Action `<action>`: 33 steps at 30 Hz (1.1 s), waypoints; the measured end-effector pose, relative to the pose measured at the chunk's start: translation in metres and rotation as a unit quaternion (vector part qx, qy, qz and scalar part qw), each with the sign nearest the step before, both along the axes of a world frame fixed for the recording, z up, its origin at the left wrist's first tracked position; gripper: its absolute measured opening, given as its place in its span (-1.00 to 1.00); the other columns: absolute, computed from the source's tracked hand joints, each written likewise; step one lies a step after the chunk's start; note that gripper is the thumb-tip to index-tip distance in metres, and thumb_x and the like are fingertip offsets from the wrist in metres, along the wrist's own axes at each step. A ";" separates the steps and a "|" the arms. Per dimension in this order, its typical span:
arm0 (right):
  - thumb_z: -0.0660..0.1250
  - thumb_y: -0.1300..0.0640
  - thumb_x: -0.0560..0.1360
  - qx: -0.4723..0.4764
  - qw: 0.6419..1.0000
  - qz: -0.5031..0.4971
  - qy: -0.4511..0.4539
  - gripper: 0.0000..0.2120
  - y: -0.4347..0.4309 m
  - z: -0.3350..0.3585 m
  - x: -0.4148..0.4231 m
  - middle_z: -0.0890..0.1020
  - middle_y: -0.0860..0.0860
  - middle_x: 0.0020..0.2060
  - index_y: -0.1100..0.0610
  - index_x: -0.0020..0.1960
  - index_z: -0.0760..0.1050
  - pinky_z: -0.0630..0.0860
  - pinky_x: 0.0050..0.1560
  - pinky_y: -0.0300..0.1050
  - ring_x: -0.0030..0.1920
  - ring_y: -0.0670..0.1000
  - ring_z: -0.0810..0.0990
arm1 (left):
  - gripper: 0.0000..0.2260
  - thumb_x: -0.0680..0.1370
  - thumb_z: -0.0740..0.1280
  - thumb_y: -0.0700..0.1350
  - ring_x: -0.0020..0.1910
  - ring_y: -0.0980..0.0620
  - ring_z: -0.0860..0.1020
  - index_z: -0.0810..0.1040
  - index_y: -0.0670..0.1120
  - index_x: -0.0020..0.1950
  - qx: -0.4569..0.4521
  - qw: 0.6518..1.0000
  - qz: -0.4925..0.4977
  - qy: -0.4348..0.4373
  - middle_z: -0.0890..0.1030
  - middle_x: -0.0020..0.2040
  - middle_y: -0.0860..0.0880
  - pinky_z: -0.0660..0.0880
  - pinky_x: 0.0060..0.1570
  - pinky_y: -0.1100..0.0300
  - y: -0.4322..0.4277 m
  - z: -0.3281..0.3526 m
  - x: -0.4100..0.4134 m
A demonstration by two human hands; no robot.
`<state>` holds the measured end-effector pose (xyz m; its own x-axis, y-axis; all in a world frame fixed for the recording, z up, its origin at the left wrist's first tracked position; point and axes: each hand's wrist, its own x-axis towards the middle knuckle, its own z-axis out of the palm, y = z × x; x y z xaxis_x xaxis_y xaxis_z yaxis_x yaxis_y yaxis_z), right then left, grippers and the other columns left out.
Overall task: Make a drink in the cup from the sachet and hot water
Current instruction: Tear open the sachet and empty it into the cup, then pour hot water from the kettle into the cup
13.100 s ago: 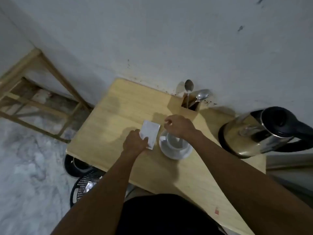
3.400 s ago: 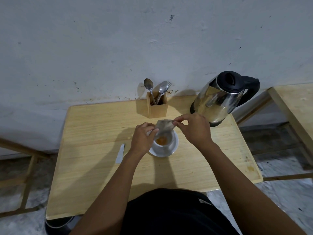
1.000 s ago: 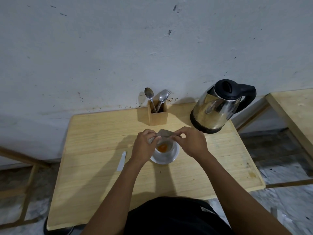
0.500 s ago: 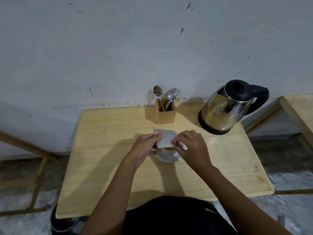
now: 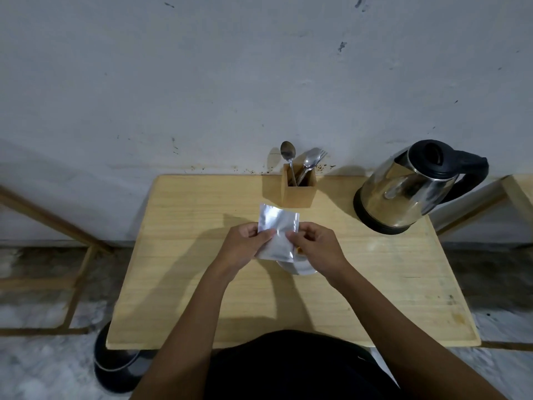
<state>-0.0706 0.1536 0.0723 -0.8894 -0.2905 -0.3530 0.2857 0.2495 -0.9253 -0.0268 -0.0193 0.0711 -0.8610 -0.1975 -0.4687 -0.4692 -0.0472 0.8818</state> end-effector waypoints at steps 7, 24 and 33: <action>0.37 -0.02 0.51 0.133 0.983 -0.020 0.128 -0.88 -0.002 -0.013 0.001 0.65 -0.19 -0.13 -0.10 0.05 0.58 0.53 -0.04 -0.24 -0.09 -0.22 0.60 | -0.86 0.46 0.42 -0.19 -0.39 0.03 0.45 0.60 -0.28 -0.19 -0.066 0.992 0.105 -0.014 0.56 -0.36 -0.04 0.34 -0.38 0.23 -0.032 -0.028 0.014; 0.47 -0.28 0.30 0.336 0.921 0.121 0.155 -0.07 0.023 -0.036 -0.012 0.19 0.02 0.47 -0.07 0.53 0.12 0.38 0.29 0.07 0.44 0.07 0.17 | -0.62 0.50 0.28 0.12 0.13 -0.16 0.43 0.46 0.06 0.29 -0.579 0.806 -0.111 -0.058 0.44 0.25 -0.12 0.42 0.05 -0.03 -0.032 -0.108 0.029; 0.44 -0.24 0.29 0.321 0.927 0.096 0.171 -0.20 0.018 -0.048 -0.009 0.30 0.00 0.32 -0.05 0.43 0.23 0.47 0.06 -0.06 0.34 0.02 0.26 | -0.72 0.50 0.26 0.10 0.06 -0.14 0.43 0.51 0.02 0.14 -0.573 0.813 -0.093 -0.044 0.49 0.14 -0.10 0.42 -0.01 -0.01 -0.029 -0.108 0.029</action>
<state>-0.0800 0.1720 0.0239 -0.9345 -0.2833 -0.2156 -0.1036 0.7957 -0.5967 0.0024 -0.0483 -0.0368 -0.8990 -0.4183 -0.1298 -0.4380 0.8608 0.2591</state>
